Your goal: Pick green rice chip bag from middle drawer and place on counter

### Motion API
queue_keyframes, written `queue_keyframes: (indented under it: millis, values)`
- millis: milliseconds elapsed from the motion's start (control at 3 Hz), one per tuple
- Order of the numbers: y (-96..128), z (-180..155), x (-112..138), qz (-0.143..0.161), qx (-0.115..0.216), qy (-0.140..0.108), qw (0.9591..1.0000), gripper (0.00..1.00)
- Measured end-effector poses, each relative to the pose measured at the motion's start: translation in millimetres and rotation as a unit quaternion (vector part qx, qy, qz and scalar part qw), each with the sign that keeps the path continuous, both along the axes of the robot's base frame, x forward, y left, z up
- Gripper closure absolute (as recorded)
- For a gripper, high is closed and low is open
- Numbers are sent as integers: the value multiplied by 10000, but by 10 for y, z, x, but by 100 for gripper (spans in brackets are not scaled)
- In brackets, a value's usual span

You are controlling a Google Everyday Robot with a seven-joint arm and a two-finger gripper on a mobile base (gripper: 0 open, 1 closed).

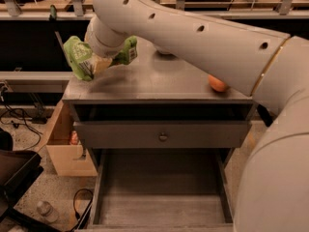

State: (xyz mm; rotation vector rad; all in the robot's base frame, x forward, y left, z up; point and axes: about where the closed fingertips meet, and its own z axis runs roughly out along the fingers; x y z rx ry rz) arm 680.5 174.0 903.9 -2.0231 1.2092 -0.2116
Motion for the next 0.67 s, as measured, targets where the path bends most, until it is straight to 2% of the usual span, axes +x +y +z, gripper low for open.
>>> queue_keyframes:
  millis: [333, 667]
  values:
    - [5, -8, -4, 5, -5, 5, 10000, 13]
    - [13, -16, -9, 13, -9, 10, 10000, 0]
